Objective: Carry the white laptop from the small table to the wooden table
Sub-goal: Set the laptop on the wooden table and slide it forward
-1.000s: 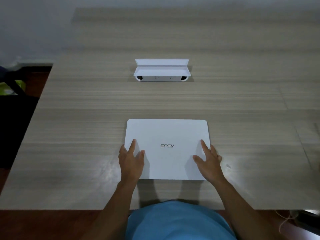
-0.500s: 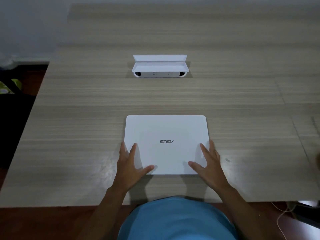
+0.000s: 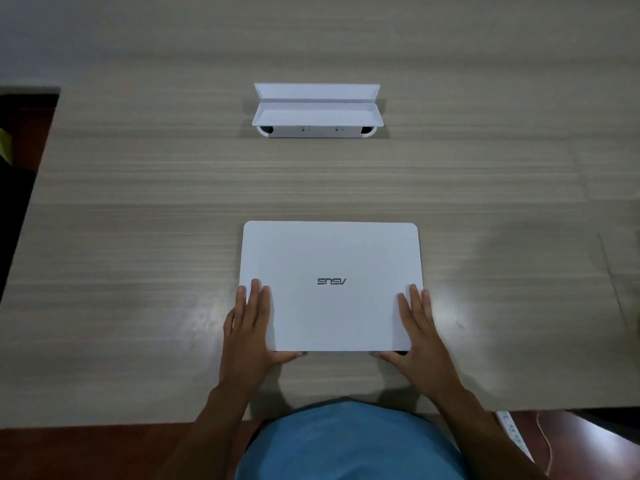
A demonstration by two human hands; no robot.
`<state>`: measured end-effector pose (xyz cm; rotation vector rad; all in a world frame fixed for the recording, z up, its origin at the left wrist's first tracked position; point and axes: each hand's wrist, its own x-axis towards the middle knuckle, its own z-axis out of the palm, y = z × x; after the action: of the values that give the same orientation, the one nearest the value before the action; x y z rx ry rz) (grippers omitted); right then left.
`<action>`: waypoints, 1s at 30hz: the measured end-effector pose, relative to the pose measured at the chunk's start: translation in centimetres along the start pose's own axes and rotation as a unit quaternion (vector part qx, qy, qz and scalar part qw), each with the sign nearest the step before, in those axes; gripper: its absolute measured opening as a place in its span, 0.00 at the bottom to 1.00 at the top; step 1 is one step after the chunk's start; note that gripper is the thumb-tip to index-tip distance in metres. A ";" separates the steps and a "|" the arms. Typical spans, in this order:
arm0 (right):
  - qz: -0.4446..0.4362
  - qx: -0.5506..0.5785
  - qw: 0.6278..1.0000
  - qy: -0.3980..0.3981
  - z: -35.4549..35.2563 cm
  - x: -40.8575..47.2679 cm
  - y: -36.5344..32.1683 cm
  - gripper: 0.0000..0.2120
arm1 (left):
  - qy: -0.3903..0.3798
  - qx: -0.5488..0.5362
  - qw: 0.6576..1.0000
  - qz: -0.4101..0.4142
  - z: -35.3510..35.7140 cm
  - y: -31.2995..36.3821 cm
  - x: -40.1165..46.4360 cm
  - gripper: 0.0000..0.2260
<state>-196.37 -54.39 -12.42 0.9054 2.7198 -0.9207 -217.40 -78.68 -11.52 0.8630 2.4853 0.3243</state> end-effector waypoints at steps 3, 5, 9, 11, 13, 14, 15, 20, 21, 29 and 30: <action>0.000 0.007 1.000 0.005 -0.9 2.3 -0.2 0.57 | -0.004 -0.001 1.000 -0.002 -0.9 0.3 2.2 0.60; 0.000 0.018 1.000 0.010 -1.6 4.4 -0.4 0.56 | -0.001 -0.002 1.000 -0.003 -1.7 0.5 4.1 0.61; -0.015 0.022 0.999 0.024 -3.4 9.3 -0.4 0.56 | 0.015 -0.002 1.000 -0.011 -3.4 1.0 8.2 0.60; -0.024 0.009 0.999 0.020 -4.3 11.8 -0.5 0.56 | 0.022 -0.007 1.000 -0.018 -4.0 1.4 10.0 0.60; -0.031 0.003 0.999 0.023 -4.9 13.9 -0.7 0.56 | 0.026 -0.009 0.999 -0.027 -4.6 1.6 11.6 0.61; -0.030 0.000 0.999 0.024 -5.1 14.6 -0.9 0.56 | 0.027 -0.007 0.999 -0.027 -4.8 1.5 12.3 0.61; -0.031 -0.002 0.999 0.027 -5.1 15.0 -1.0 0.56 | 0.027 -0.002 0.999 -0.025 -5.0 1.4 12.8 0.61; -0.011 0.022 0.999 0.038 -4.7 15.2 -1.4 0.55 | 0.031 0.018 0.999 -0.003 -5.1 0.8 13.6 0.60; -0.005 0.033 0.998 0.045 -4.5 15.1 -1.4 0.55 | 0.034 0.016 0.999 0.003 -5.0 0.6 13.6 0.60; 0.022 0.054 0.997 0.048 -4.3 14.1 -2.0 0.53 | 0.034 -0.027 0.999 0.024 -5.4 0.3 13.5 0.60; 0.023 0.053 0.997 0.043 -4.3 14.0 -2.2 0.53 | 0.030 -0.025 0.999 0.025 -5.6 0.4 13.5 0.60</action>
<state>-208.69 -46.21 -12.02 1.0475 2.7307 -1.0481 -229.31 -70.21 -11.58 0.9080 2.5034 0.4324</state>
